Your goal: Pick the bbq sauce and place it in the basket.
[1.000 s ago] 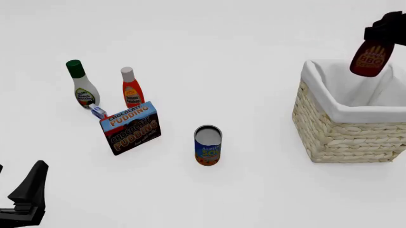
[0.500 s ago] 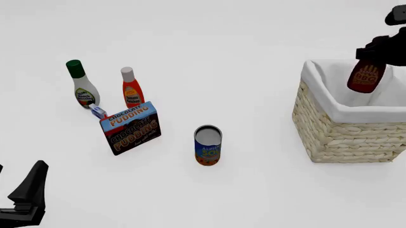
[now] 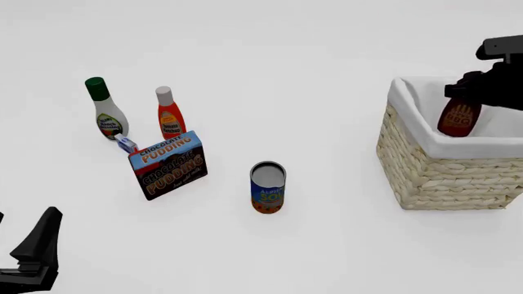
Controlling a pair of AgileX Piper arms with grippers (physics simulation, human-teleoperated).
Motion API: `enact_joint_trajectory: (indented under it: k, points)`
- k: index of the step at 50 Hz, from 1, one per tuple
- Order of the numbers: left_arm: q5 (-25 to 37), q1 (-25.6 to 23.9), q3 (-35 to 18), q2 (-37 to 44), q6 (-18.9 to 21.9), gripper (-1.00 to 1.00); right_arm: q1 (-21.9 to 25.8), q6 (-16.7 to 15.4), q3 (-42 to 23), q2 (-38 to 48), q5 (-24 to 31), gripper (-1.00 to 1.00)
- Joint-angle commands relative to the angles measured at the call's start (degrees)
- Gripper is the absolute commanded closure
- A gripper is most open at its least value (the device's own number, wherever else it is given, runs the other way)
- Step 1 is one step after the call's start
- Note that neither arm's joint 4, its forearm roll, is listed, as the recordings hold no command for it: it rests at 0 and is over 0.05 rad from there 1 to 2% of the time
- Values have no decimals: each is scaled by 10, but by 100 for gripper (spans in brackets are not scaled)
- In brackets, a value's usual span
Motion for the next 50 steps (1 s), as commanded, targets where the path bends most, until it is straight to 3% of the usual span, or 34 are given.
enact_joint_trajectory:
  k: [1,34,35,50]
  points:
    - [0,0,0,0,0,-100,0,12,9,30,-32,100]
    - [0,0,0,0,0,-100,7,19,19,75,-63,100]
    - [0,0,0,0,0,-100,8,20,19,75,-62,-100]
    - [0,0,0,0,0,-100,10,19,15,66,-52,-100]
